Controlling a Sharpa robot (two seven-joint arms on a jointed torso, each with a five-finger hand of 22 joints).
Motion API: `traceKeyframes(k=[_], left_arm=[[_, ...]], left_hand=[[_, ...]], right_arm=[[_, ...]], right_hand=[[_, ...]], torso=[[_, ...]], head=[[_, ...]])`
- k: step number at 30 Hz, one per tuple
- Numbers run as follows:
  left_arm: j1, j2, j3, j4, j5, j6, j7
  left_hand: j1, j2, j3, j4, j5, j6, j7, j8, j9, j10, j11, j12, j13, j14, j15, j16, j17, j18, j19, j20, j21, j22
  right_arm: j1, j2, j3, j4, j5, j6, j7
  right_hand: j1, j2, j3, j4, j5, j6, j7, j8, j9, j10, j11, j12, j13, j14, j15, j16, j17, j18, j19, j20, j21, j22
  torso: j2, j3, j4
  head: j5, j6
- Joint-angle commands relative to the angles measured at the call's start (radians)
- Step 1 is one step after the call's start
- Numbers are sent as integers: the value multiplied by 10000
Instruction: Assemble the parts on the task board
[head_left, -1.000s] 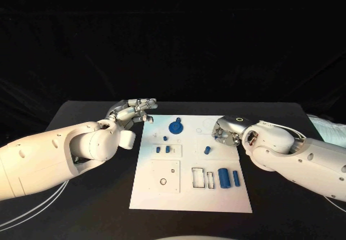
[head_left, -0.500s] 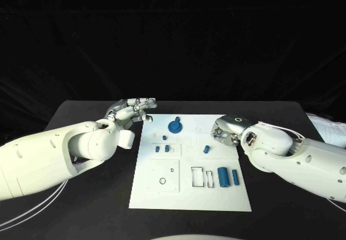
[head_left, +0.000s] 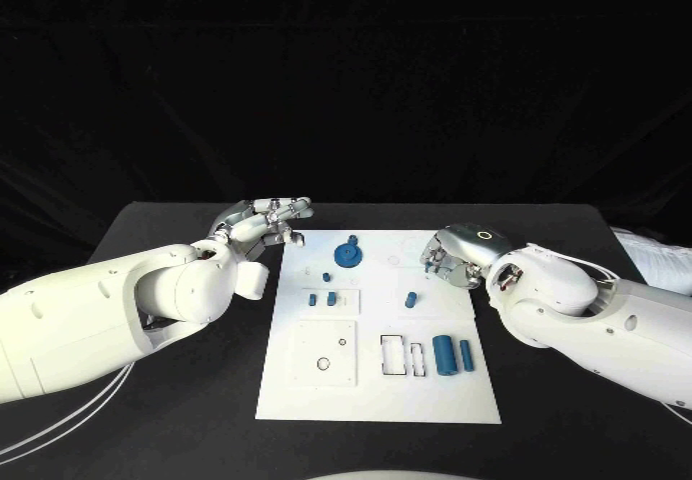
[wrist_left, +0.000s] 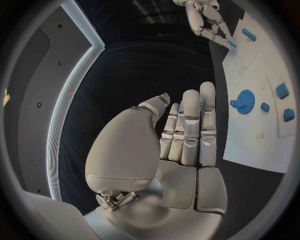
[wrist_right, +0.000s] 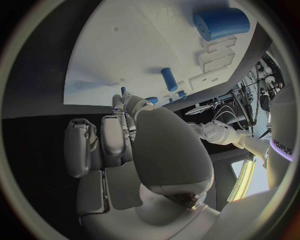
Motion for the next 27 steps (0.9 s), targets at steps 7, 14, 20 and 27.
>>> traceKeyframes(k=[7, 14, 20, 27], left_arm=[[3, -21, 4, 51, 46, 165, 47], [3, 15, 4, 88, 46, 195, 49], [3, 73, 4, 125, 46, 212, 52], [3, 131, 4, 140, 46, 223, 48]], left_hand=[[88, -13, -7, -65, 45, 10, 3, 42, 4, 6, 19, 54, -8, -19, -44, 19, -11, 120, 9, -85, -66, -14], [89, -15, -9, -69, 50, 5, 5, 41, 3, 0, 21, 57, -10, -17, -44, 21, -14, 120, 13, -86, -68, -16], [89, -15, -9, -69, 50, 5, 5, 41, 3, 0, 21, 57, -10, -17, -44, 21, -14, 120, 13, -86, -68, -16], [89, -15, -9, -69, 50, 5, 5, 41, 3, 0, 21, 57, -10, -17, -44, 21, -14, 120, 13, -86, -68, -16]], right_arm=[[-51, -64, 40, 1197, -12, -289, -115], [-266, 254, 40, 1966, 59, -238, -36], [-570, 765, -12, 2158, 150, 43, 81], [-964, 1300, -127, 1967, 262, 402, 216]], right_hand=[[-106, -2, 67, -19, -62, 26, 30, -38, -8, 40, 14, -77, -9, 276, -39, 78, 13, 24, 101, -1, 46, 511], [-114, -3, 79, -29, -71, 23, 35, -43, -7, 37, 17, -83, -11, 274, -39, 69, -4, 25, 98, -1, 43, 506], [-123, 1, 105, -48, -75, 16, 46, -52, -6, 31, 21, -93, -13, 270, -37, 56, -28, 32, 80, 0, 27, 483], [-142, 6, 135, -74, -85, 0, 61, -68, -5, 16, 32, -106, -16, 264, -31, 43, -54, 39, 59, 2, 8, 455]], torso=[[1, 6, 9], [2, -23, 55], [20, -18, 52], [21, -25, 30]], head=[[36, 19], [163, -15], [385, -111], [516, -217]])
